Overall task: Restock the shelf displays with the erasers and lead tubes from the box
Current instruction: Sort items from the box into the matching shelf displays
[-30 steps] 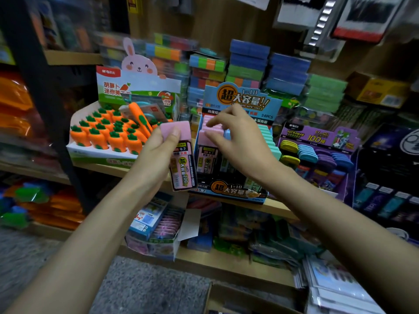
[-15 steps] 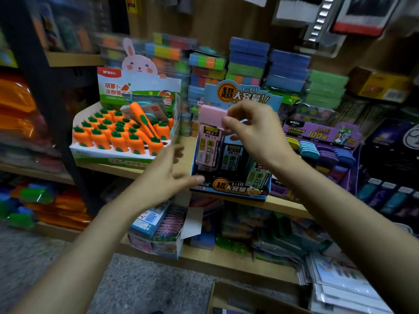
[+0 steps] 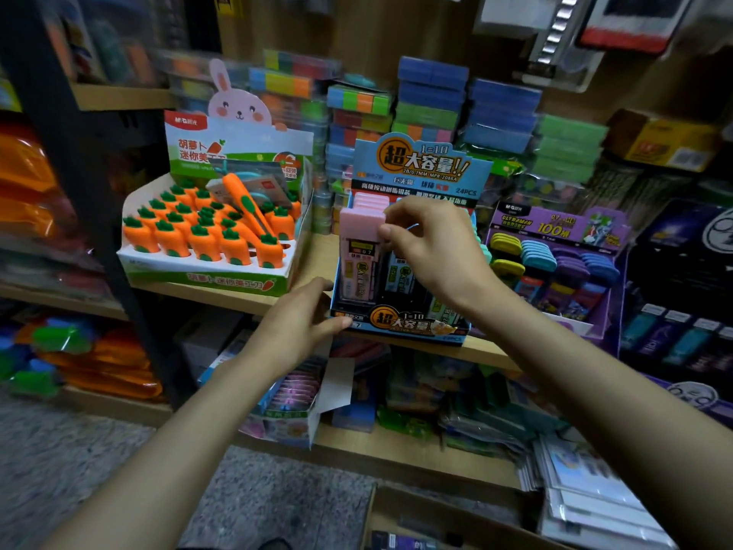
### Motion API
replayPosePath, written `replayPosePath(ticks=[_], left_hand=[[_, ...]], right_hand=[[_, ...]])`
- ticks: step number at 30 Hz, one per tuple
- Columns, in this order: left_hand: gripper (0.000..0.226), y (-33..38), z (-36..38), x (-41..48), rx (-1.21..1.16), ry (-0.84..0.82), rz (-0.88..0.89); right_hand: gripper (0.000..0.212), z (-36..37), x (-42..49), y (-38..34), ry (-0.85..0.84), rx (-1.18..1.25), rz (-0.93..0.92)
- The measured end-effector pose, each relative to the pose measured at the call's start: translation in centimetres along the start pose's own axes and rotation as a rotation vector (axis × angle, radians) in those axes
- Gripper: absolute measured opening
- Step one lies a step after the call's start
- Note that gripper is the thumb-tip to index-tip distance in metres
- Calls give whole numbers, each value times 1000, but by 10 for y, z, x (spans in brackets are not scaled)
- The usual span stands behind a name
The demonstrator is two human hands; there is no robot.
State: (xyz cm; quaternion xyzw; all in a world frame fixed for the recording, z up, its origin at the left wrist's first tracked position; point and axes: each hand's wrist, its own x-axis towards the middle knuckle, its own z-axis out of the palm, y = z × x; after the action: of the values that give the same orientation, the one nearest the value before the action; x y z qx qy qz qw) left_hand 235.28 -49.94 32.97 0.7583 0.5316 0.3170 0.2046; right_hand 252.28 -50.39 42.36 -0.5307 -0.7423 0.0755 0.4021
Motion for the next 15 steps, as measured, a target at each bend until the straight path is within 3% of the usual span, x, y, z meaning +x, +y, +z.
replayPosePath(ticks=[7, 15], left_hand=[[51, 1, 0, 0, 7, 5, -30], [52, 3, -10, 2, 52, -52, -44]], right_hand=[[12, 11, -1, 0, 5, -32, 12], [16, 12, 2, 8, -72, -52, 182]])
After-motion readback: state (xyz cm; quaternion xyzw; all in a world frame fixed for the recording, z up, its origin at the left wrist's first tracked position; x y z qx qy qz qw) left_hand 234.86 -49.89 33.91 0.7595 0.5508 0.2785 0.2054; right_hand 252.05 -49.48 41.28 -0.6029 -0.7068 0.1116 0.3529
